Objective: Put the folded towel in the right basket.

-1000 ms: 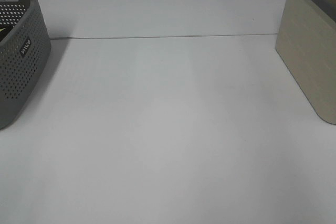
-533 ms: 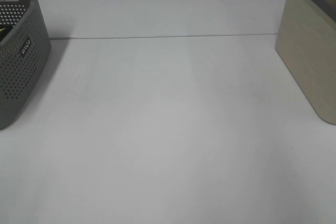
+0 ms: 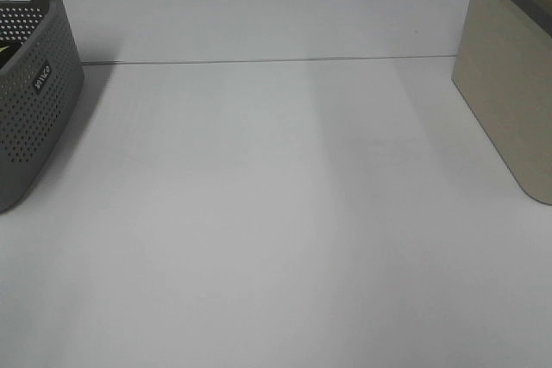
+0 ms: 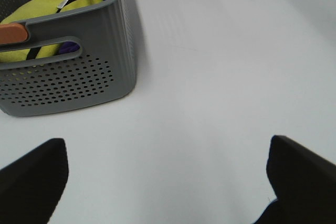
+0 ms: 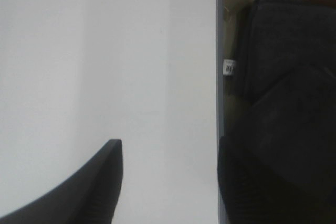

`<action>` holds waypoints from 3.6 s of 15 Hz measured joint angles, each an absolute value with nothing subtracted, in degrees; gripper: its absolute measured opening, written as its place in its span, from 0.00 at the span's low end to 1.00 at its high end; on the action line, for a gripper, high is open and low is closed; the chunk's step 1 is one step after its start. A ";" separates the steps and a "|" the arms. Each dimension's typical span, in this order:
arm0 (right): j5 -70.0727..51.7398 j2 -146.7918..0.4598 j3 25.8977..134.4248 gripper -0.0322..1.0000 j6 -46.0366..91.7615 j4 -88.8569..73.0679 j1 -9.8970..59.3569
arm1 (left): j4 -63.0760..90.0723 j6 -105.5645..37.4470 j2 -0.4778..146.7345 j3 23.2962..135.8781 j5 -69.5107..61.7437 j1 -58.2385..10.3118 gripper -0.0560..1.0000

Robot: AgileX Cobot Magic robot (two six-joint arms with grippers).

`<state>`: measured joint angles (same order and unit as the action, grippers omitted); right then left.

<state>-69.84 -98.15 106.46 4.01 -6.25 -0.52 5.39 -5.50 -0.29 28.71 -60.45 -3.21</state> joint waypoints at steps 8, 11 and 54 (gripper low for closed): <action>-69.84 -67.04 68.07 0.54 2.06 -3.32 -0.52 | 5.39 -5.50 -0.29 28.71 -60.45 -3.21 0.98; -69.84 -52.54 52.43 0.54 1.60 -3.27 -0.52 | 5.39 -5.50 -0.29 28.71 -60.45 -3.21 0.98; -61.48 0.34 29.05 0.54 5.16 -4.53 -0.52 | 5.39 -5.50 -0.29 28.71 -60.45 -3.21 0.98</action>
